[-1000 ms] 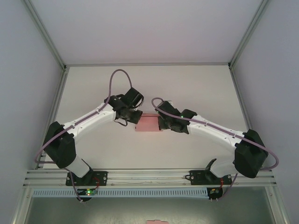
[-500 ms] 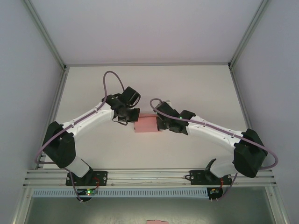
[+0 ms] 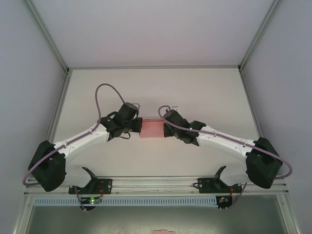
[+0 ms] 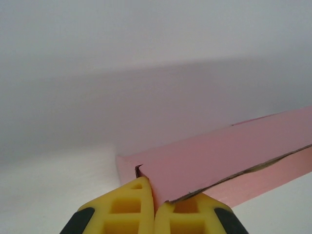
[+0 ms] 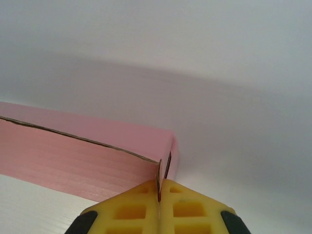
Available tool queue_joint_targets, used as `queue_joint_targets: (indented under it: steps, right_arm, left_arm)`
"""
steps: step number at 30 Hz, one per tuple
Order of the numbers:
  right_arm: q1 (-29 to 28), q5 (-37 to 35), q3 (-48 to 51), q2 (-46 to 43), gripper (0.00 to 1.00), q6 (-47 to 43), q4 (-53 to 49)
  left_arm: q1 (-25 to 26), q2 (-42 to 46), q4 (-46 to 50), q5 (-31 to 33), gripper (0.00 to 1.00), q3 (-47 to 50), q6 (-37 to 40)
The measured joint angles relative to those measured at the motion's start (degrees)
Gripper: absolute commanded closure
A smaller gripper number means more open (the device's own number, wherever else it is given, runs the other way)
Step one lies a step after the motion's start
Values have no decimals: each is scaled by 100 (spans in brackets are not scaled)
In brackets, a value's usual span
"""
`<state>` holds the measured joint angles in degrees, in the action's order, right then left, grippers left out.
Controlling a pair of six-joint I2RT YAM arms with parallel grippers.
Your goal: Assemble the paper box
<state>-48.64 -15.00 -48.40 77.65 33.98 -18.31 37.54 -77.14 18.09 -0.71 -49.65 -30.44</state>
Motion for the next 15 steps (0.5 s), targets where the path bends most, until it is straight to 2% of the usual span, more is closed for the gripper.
queue_joint_targets:
  steps: [7,12,13,14,15]
  right_arm:
    - [-63,-229,529,-229,100,-264,820]
    - [-103,-260,909,-444,100,-400,1311]
    - [-116,-269,1014,-494,96,-420,1456]
    - [-125,-267,1095,-533,80,-424,1576]
    - [-131,-264,1167,-581,71,-424,1663]
  left_arm:
    - [341,-76,-245,850,100,98,428]
    - [457,-81,-844,1113,100,415,470]
    - [492,-59,-1014,1174,100,535,472]
    - [533,-37,-1152,1263,100,625,472]
    - [575,-33,-1255,1346,100,682,472]
